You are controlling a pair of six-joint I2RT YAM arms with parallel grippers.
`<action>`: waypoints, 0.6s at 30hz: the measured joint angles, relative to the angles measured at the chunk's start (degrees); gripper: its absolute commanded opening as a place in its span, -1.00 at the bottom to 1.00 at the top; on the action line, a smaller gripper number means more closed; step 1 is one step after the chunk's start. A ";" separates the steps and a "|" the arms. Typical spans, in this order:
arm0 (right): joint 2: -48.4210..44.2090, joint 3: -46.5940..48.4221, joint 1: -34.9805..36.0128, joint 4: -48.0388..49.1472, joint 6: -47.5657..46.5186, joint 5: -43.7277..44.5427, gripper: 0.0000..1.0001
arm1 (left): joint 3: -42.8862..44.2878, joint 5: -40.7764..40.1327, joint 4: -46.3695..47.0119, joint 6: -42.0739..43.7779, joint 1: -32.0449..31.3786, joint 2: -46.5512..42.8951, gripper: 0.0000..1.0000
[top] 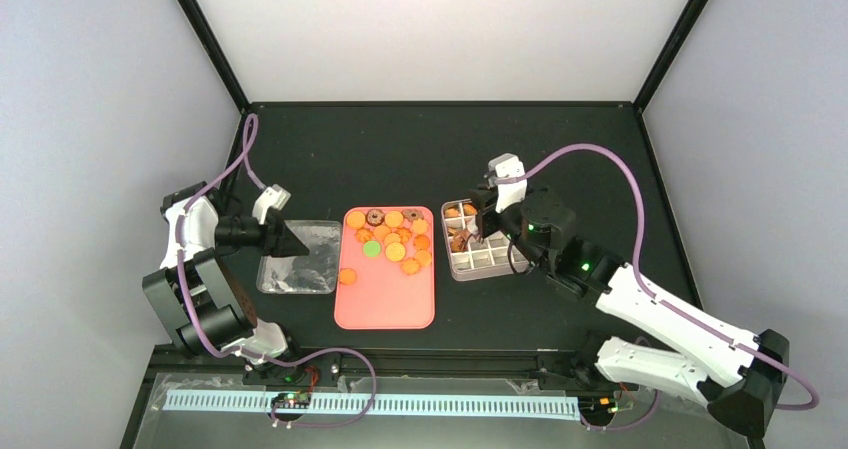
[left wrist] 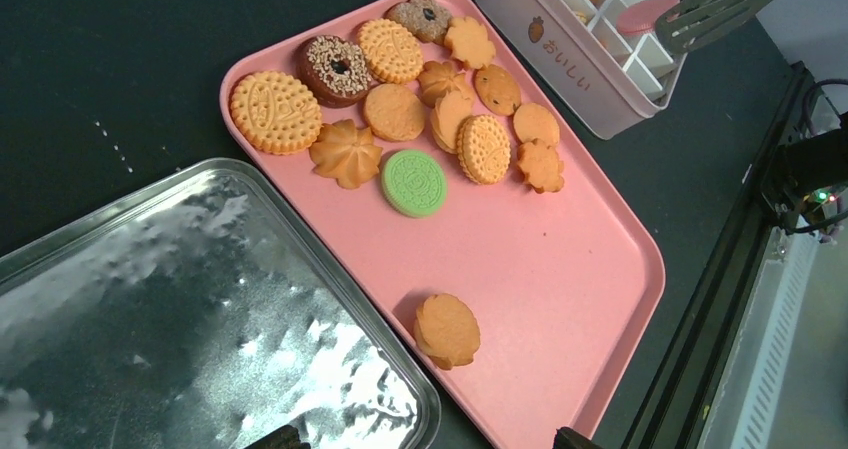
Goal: Pack the cookies
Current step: Place the fake cookies in the empty pocket of the box.
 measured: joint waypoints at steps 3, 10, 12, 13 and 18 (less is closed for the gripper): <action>-0.37 -0.02 -1.27 -1.25 0.44 0.15 -0.98 | 0.37 0.11 0.00 0.00 0.00 0.00 0.32; -1.20 -1.44 -4.09 -3.32 0.79 0.94 -0.98 | 0.42 0.09 -0.02 0.00 0.00 0.00 0.31; -1.75 -1.97 -4.70 -4.11 0.79 1.79 -0.98 | 0.42 0.11 0.00 0.02 0.00 0.00 0.31; -2.03 -2.25 -5.11 -4.37 0.87 2.10 -0.98 | 0.42 0.11 0.00 0.02 0.00 0.00 0.32; -2.84 -2.84 -6.84 -5.70 0.87 3.91 -0.98 | 0.42 0.13 0.00 0.02 0.00 0.00 0.31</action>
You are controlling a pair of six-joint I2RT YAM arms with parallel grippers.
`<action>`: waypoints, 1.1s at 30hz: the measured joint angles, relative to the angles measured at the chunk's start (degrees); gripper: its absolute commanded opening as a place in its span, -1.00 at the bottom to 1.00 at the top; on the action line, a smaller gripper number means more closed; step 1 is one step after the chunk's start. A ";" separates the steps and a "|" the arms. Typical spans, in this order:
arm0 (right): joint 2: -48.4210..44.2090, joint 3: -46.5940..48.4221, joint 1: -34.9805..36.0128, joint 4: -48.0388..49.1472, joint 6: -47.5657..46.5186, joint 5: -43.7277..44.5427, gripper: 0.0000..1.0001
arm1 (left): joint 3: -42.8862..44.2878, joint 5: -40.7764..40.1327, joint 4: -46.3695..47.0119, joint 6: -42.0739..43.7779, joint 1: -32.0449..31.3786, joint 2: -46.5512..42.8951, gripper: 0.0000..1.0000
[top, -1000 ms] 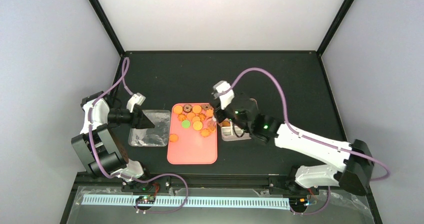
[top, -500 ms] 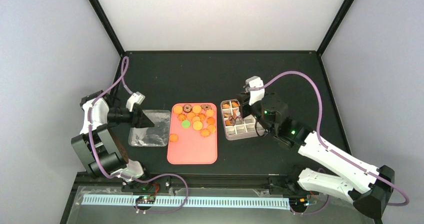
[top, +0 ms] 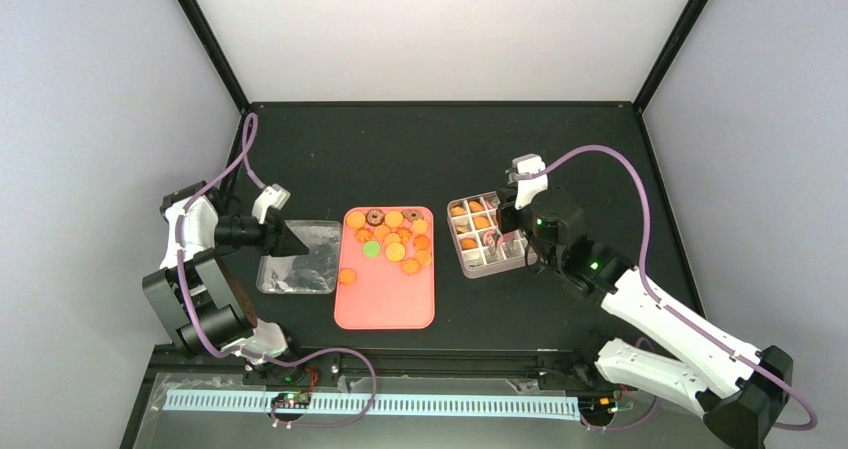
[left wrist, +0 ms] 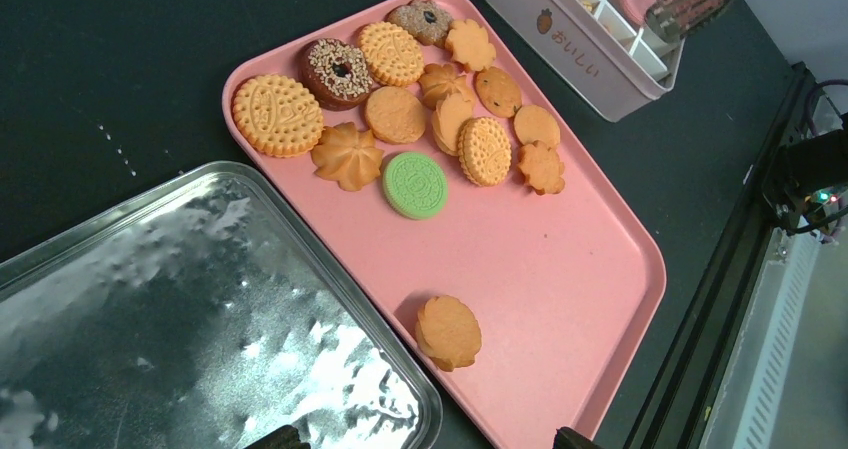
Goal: Pack the cookies
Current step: Place the fake cookies in the empty pocket of the box.
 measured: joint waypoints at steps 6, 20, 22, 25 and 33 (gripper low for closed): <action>1.09 0.00 -1.07 -0.46 -0.20 2.19 -0.99 | 0.00 0.00 0.02 0.00 0.00 0.00 0.32; 4.26 0.02 1.07 4.63 0.66 -6.43 -0.98 | 0.00 -0.02 0.02 -0.02 0.00 0.00 0.32; 5.22 0.20 3.04 5.64 0.66 -6.78 -0.98 | 0.00 0.00 0.02 -0.02 0.00 0.02 0.31; 7.08 1.25 6.12 6.34 0.70 -6.80 -0.98 | 0.00 -0.02 0.02 -0.04 0.00 0.02 0.31; 12.04 5.07 11.45 6.08 0.81 -6.49 -0.98 | 0.00 -0.11 0.04 -0.85 0.00 0.74 0.30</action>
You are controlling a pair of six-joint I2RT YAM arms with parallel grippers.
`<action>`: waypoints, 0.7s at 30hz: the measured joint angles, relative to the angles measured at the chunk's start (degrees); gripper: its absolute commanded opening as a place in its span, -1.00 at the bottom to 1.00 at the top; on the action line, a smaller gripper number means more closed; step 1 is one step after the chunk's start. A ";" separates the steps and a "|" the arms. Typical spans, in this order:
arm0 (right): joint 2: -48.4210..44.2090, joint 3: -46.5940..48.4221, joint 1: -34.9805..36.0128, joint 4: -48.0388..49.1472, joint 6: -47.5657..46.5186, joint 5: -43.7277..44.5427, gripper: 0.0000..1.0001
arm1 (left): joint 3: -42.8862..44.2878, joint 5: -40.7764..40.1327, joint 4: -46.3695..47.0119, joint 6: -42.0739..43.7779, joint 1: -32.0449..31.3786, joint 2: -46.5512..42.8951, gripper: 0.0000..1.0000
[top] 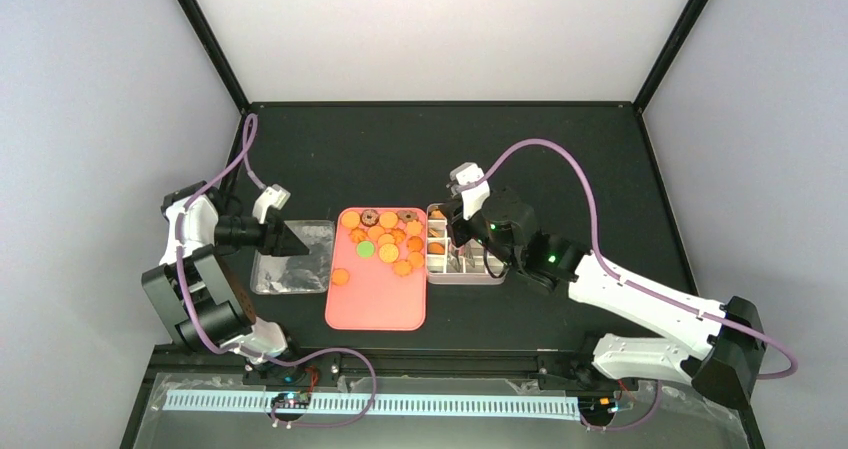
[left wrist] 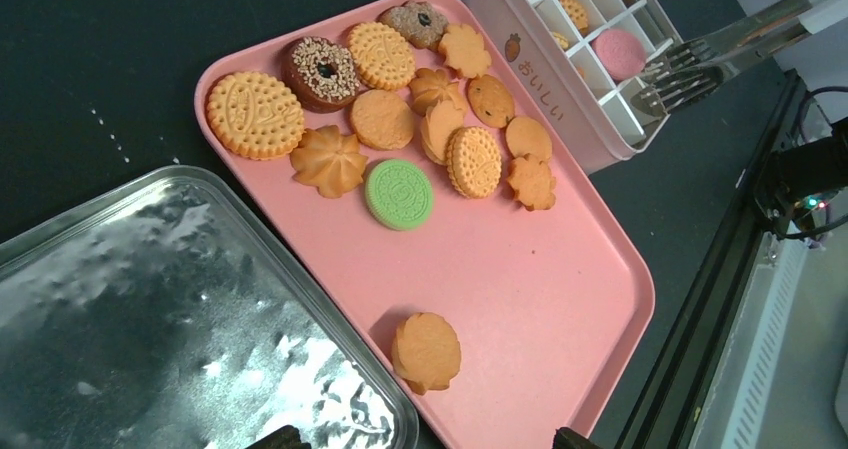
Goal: Pack the cookies
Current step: Place the fake cookies in the empty pocket of the box.
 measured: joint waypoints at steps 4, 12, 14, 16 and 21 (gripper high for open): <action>0.48 1.16 0.17 -1.42 0.02 0.20 -0.98 | -0.02 -0.28 0.13 -0.22 0.00 0.92 0.30; -0.20 1.77 0.28 -2.93 0.04 3.30 -0.98 | -0.55 -0.46 0.66 -0.31 0.00 0.92 0.30; -1.11 1.84 0.11 -3.04 0.02 4.13 -0.98 | -0.55 -0.50 0.68 -0.33 0.00 0.90 0.31; -2.05 2.34 -0.09 -3.41 0.00 4.57 -0.98 | -0.55 -0.50 0.66 -0.33 0.00 0.90 0.31; -2.89 4.59 -0.22 -3.76 -0.35 4.44 -0.98 | -0.55 -0.50 0.66 -0.33 0.00 0.79 0.31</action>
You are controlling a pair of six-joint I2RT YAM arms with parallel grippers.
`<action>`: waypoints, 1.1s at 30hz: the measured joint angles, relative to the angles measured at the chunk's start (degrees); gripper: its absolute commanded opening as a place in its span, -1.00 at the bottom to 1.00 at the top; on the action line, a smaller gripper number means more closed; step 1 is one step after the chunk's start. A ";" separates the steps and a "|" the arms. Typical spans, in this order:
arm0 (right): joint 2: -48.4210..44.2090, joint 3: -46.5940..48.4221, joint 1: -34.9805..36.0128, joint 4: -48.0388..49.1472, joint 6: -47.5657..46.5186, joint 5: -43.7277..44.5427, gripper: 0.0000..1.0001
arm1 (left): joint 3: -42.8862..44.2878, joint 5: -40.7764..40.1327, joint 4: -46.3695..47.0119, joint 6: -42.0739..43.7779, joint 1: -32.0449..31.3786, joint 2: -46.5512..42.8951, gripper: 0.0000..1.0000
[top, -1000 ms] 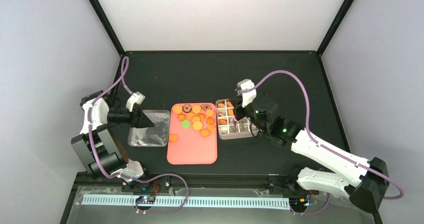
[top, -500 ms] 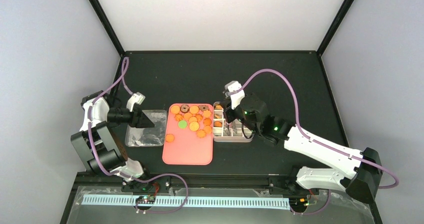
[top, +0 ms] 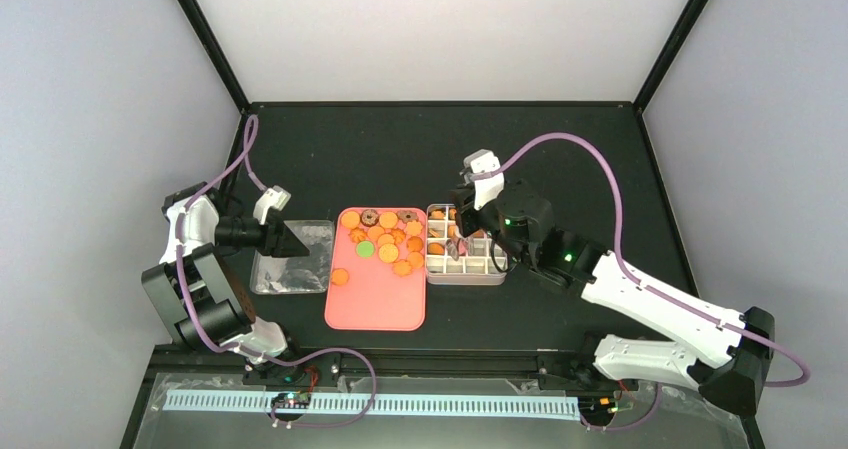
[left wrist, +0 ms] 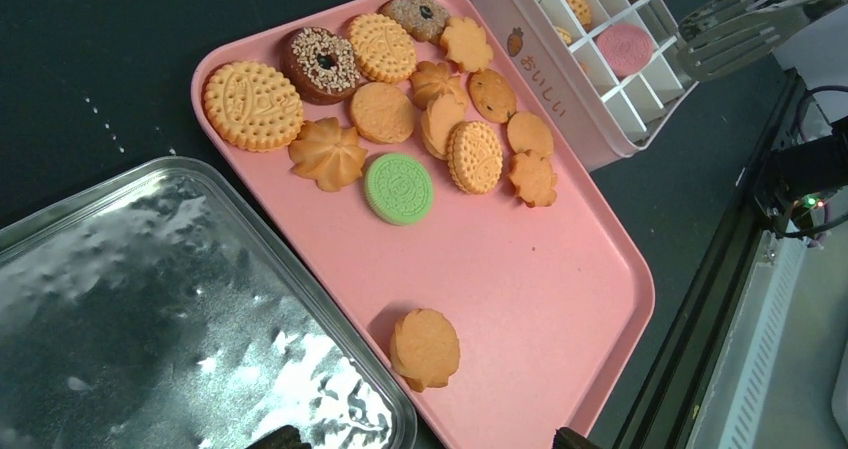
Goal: Pack the cookies
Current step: Place the fake cookies in the empty pocket of the box.
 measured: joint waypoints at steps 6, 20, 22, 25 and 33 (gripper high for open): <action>1.44 0.76 -0.04 -0.24 -0.28 -1.40 -0.98 | 0.00 0.02 0.00 0.02 0.00 -0.07 0.31; 1.31 0.76 -4.83 -2.40 -0.04 -2.45 -0.65 | 0.02 0.26 -0.24 0.07 0.00 -0.44 0.31; 0.90 0.76 -5.14 -2.40 0.26 -2.99 -0.65 | 0.02 0.50 -0.46 0.13 0.00 -0.44 0.31; 0.79 0.76 -5.16 -2.36 1.05 -4.31 -0.65 | 0.20 0.68 -0.68 0.22 0.00 -0.44 0.31; 2.86 0.74 -5.16 -1.70 2.12 -6.16 -0.65 | 0.59 0.68 -0.76 0.39 0.00 -0.44 0.30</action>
